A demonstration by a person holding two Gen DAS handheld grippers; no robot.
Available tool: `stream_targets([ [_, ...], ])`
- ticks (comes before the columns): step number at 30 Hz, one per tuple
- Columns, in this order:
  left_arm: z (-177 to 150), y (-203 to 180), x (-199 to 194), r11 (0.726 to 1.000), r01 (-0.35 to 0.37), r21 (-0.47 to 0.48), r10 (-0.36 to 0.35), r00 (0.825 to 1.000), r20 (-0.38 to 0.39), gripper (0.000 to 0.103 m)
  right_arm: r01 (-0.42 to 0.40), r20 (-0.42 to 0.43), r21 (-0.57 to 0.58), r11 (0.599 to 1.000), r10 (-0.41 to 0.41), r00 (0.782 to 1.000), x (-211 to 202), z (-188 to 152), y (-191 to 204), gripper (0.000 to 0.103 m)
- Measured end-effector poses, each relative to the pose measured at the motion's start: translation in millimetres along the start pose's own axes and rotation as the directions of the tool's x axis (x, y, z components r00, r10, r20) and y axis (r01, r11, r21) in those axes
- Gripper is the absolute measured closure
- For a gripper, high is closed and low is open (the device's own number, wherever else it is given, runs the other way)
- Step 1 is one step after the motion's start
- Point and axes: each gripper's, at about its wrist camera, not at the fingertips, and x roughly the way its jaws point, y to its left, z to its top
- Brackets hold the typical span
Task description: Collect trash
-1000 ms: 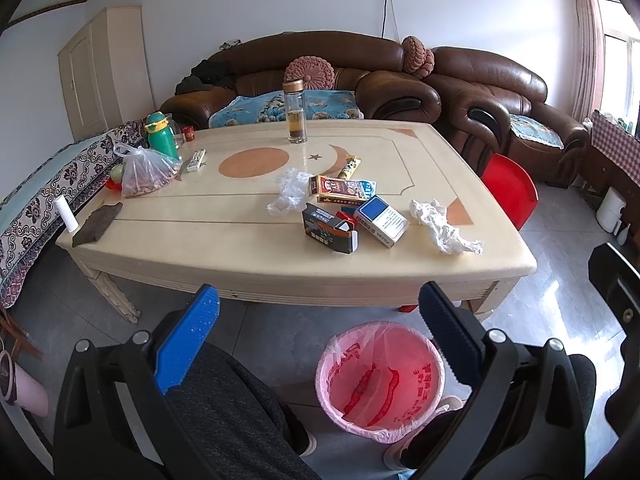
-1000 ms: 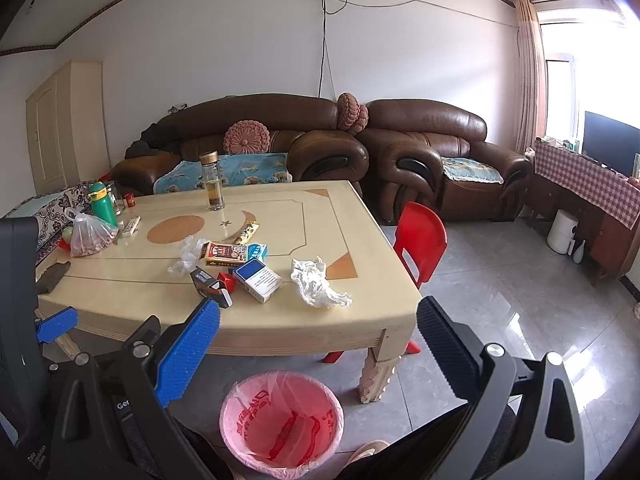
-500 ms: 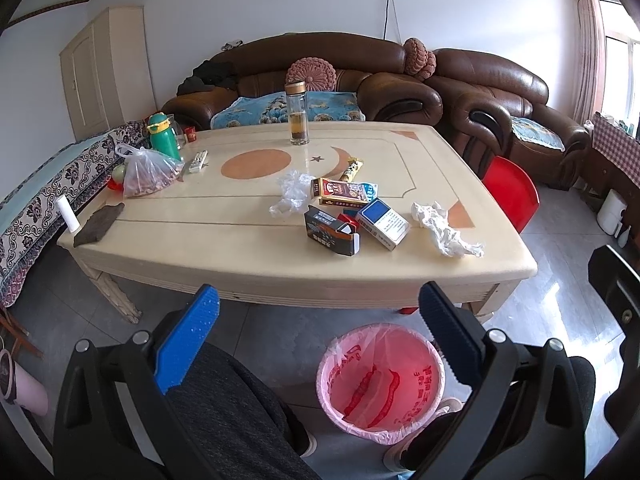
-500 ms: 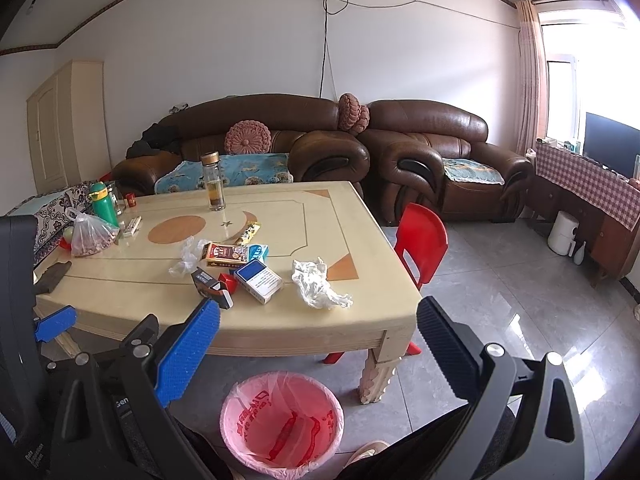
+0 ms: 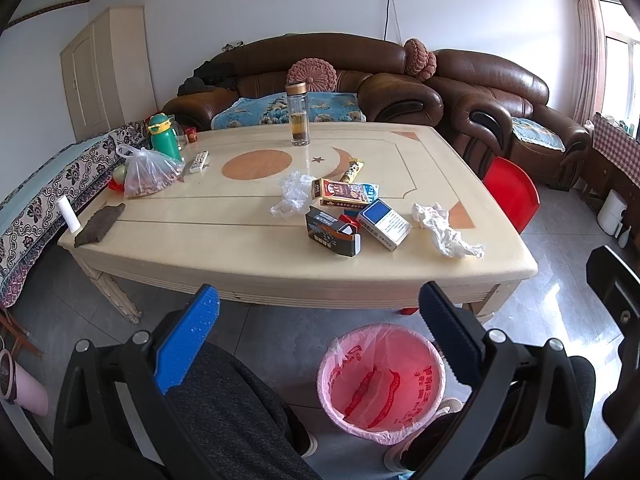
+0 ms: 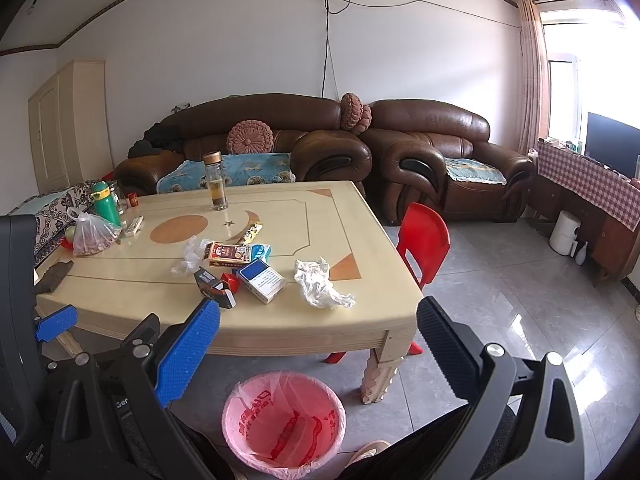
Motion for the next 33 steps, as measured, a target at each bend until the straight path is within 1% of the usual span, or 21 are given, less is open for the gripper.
stream_targets([
  [16,0.9,1.1,-0.9,1.000,0.003,0.001,-0.003,1.000,0.003,0.005,-0.004,-0.005,0.001,1.000,0.004,1.000,-0.5,1.5,1.6,0.006],
  [21,0.1,0.1,-1.2,1.000,0.011,0.007,-0.011,1.000,0.006,0.005,-0.025,-0.010,0.005,1.000,0.025,1.000,2.4,3.3,-1.3,0.006],
  [27,-0.5,-1.2,8.1,0.999,0.021,0.025,-0.021,1.000,-0.007,0.005,-0.065,-0.032,0.004,0.998,0.066,0.997,18.8,1.3,-1.6,0.006],
  [33,-2.5,1.6,33.9,0.999,0.017,0.029,-0.015,0.998,-0.056,0.005,-0.098,-0.040,0.003,0.995,0.098,0.994,44.6,1.5,-8.4,0.006],
])
